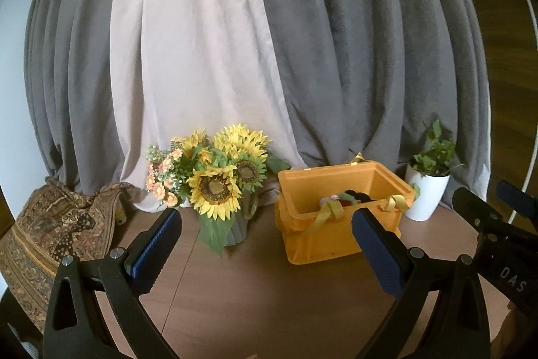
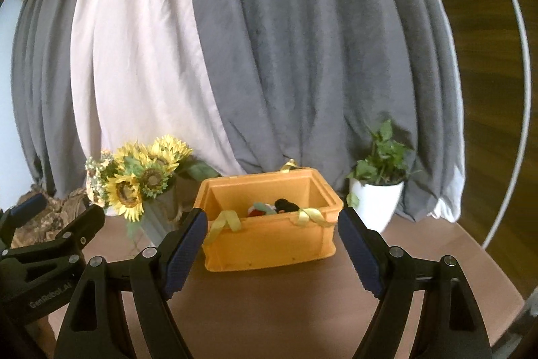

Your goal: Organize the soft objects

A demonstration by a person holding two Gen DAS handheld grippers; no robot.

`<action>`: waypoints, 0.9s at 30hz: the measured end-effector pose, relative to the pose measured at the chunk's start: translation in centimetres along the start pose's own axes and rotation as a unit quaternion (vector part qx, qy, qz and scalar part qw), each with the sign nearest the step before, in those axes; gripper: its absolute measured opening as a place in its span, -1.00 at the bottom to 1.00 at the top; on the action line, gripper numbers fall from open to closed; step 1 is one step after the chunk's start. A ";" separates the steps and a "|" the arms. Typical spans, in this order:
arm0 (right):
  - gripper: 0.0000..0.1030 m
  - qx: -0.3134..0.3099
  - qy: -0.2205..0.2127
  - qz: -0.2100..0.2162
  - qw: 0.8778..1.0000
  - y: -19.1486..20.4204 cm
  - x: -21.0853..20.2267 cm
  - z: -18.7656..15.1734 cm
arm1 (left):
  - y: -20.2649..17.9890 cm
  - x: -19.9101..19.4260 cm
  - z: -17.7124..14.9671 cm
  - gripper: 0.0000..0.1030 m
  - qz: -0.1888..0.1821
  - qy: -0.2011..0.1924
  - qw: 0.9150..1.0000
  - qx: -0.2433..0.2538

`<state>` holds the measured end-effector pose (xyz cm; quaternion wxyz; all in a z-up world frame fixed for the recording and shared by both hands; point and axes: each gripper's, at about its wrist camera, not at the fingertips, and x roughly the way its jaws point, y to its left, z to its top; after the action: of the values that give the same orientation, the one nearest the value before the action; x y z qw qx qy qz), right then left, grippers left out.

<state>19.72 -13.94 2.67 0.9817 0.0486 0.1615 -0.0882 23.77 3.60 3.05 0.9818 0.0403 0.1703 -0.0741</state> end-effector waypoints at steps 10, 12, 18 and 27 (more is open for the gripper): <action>0.57 0.003 -0.012 0.002 1.000 -1.4 -5.1 -0.8 | -1.1 -5.9 -1.4 1.00 0.013 -0.017 1.000 -0.008; 0.57 0.002 -0.010 0.006 1.000 -1.9 -6.1 -0.9 | -1.5 -7.4 -1.7 1.00 0.016 -0.021 1.000 -0.011; 0.57 0.002 -0.010 0.020 1.000 -3.6 -9.5 -1.8 | -2.8 -11.5 -2.8 1.00 0.030 -0.034 0.999 -0.013; 0.57 0.000 -0.018 0.026 1.000 -5.8 -14.3 -3.3 | -4.1 -16.2 -4.5 1.00 0.031 -0.028 0.999 -0.014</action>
<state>4.29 -16.99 3.86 0.9865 0.0507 0.1421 -0.0639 6.52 2.15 4.14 0.9885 0.0299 0.1424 -0.0421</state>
